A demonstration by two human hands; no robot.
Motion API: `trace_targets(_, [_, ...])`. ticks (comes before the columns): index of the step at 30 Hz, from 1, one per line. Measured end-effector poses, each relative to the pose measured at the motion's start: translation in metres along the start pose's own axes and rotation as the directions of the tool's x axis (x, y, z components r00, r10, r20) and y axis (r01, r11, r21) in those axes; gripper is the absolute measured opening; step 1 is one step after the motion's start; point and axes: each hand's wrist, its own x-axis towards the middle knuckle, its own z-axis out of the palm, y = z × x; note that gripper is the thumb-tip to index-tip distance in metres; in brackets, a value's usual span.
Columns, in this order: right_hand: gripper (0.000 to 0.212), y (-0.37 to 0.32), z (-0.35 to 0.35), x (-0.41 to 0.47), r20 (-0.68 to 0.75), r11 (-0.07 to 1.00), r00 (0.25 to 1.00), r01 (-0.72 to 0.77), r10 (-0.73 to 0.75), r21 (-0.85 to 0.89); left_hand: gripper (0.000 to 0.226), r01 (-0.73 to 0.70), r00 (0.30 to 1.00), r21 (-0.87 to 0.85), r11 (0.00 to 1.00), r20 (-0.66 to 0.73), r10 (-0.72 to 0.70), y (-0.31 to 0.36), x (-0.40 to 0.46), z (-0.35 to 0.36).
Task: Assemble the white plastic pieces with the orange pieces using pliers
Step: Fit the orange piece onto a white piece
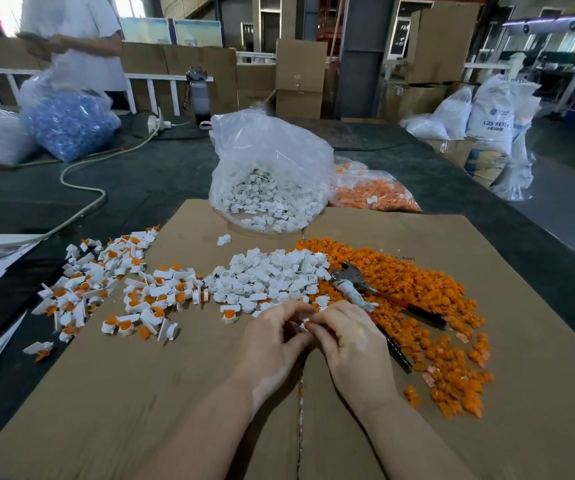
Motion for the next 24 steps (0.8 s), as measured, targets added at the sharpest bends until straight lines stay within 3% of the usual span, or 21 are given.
trace_targets(3, [0.003, -0.001, -0.001, 0.000, -0.017, 0.999, 1.000, -0.020, 0.020, 0.025, 0.028, 0.010, 0.999, -0.020, 1.000, -0.038, -0.011, 0.001, 0.000, 0.000])
trace_targets(7, [0.004, -0.001, -0.002, 0.001, -0.036, 0.997, 0.997, -0.068, 0.069, 0.043, 0.025, 0.048, 0.972, -0.164, 0.985, -0.221, -0.084, 0.003, -0.001, -0.005])
trace_targets(11, [0.001, -0.001, -0.001, 0.001, -0.061, 0.997, 0.996, -0.070, 0.072, 0.044, 0.016, 0.109, 0.907, 0.078, 0.991, -0.416, -0.067, -0.009, 0.006, -0.033])
trace_targets(15, [0.003, 0.000, 0.001, 0.001, -0.075, 0.997, 0.995, -0.068, 0.069, 0.021, 0.018, 0.332, 0.827, 0.294, 0.896, -0.548, -0.126, -0.028, 0.016, -0.069])
trace_targets(20, [0.007, 0.001, 0.002, 0.001, -0.092, 0.997, 0.993, -0.081, 0.079, -0.018, 0.024, 0.457, 0.831, 0.473, 0.753, -0.530, -0.172, -0.037, 0.018, -0.081])
trace_targets(24, [0.012, 0.003, 0.003, 0.000, -0.077, 0.992, 0.993, -0.101, 0.095, -0.081, 0.046, 0.476, 0.838, 0.498, 0.725, -0.506, -0.203, -0.034, 0.022, -0.080])
